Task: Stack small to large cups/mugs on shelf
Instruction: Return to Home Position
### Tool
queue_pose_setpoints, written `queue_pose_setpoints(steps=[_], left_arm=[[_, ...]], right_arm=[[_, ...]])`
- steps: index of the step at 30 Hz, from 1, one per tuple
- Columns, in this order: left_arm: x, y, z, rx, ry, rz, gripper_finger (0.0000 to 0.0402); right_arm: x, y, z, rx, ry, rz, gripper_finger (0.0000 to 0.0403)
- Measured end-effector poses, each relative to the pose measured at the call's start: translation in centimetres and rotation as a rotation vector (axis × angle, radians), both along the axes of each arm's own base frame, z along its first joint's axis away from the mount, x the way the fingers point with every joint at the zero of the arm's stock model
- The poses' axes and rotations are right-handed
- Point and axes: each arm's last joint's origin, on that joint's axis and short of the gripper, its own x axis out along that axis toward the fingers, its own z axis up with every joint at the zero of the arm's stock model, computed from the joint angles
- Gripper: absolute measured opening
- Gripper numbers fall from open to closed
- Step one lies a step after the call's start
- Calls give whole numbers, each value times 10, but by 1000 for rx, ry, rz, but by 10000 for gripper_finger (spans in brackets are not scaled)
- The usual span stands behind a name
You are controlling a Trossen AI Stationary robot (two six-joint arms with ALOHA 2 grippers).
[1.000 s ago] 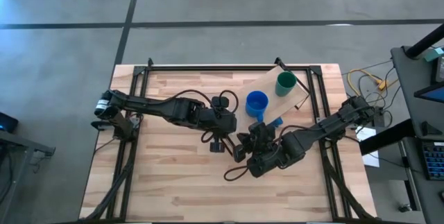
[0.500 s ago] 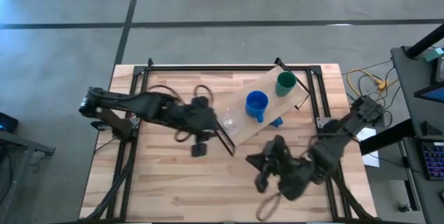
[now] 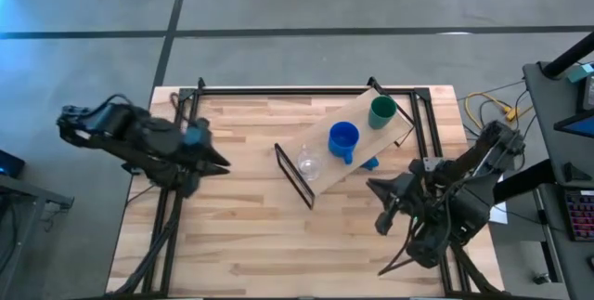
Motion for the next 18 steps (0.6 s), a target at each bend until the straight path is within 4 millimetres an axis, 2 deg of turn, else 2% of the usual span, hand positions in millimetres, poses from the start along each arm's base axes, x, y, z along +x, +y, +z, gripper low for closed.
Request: queue_pose_setpoints(steps=[3, 7, 13, 18], left_arm=[[-23, 6, -15, -17, -41, -8, 73], [-40, 11, -44, -49, -140, -18, 73], [-54, 15, -96, -121, -314, -37, 73], [-72, 21, -126, -190, -508, -48, 73]], right_arm=[[-1, -1, -6, -45, 32, 22, 33], [-3, -4, -14, -60, 28, 21, 33], [-10, -12, -29, 23, -96, 17, 33], [-17, -20, -48, 88, -222, 81, 33]])
